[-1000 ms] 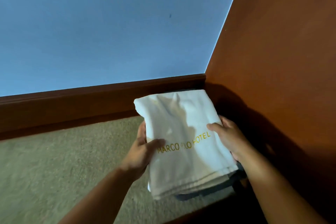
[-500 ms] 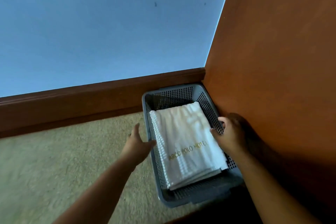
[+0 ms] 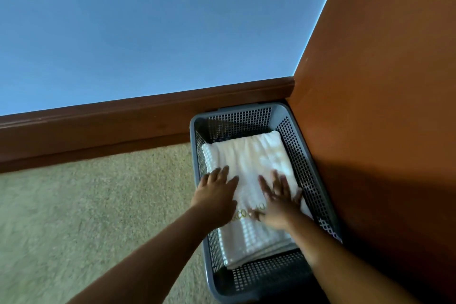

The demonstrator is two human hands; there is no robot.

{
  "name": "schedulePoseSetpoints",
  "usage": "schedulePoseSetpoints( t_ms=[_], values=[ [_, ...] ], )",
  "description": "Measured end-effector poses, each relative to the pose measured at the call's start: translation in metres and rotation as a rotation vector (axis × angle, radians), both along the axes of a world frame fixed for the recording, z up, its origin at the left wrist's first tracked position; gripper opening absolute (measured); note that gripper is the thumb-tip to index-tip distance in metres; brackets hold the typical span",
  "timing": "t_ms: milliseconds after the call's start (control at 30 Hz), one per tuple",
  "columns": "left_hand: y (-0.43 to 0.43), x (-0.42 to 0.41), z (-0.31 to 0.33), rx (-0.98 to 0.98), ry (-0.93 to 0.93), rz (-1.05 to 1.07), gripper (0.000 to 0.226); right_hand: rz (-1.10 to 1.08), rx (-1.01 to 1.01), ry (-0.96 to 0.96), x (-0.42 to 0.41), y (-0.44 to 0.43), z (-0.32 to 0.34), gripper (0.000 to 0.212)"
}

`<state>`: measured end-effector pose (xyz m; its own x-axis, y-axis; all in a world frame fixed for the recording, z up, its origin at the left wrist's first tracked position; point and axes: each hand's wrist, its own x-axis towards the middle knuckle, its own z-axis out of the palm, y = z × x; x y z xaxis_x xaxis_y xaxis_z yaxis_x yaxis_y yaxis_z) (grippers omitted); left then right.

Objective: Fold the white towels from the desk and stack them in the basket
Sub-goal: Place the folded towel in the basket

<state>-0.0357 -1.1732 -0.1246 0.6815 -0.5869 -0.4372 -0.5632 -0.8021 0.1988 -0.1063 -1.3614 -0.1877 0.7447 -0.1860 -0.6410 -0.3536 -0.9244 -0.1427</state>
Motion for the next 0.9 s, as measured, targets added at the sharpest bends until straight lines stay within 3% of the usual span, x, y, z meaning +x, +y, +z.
schedulePoseSetpoints(
  t_ms=[167, 333, 500, 700, 800, 900],
  values=[
    [-0.023, 0.02, -0.027, 0.138, 0.042, -0.16, 0.079, -0.014, 0.0, -0.004, -0.009, 0.005, -0.012, 0.113],
    [-0.022, 0.054, -0.045, 0.401, -0.028, -0.11, 0.103, -0.016, -0.003, 0.022, -0.011, 0.004, -0.019, 0.109],
    [-0.029, 0.057, -0.046, 0.419, -0.056, -0.114, 0.077, -0.03, -0.015, 0.068, -0.019, 0.007, -0.022, 0.118],
    [-0.005, -0.015, -0.027, 0.436, -0.024, -0.274, 0.056, 0.039, -0.008, 0.131, -0.052, 0.014, -0.011, 0.124],
    [-0.004, -0.048, -0.013, 0.475, 0.045, -0.319, 0.043, 0.032, -0.002, 0.199, -0.062, 0.016, 0.013, 0.113],
    [0.008, -0.067, 0.008, 0.441, 0.131, -0.439, 0.042, -0.068, -0.002, 0.154, -0.07, 0.021, 0.033, 0.084]
  ],
)
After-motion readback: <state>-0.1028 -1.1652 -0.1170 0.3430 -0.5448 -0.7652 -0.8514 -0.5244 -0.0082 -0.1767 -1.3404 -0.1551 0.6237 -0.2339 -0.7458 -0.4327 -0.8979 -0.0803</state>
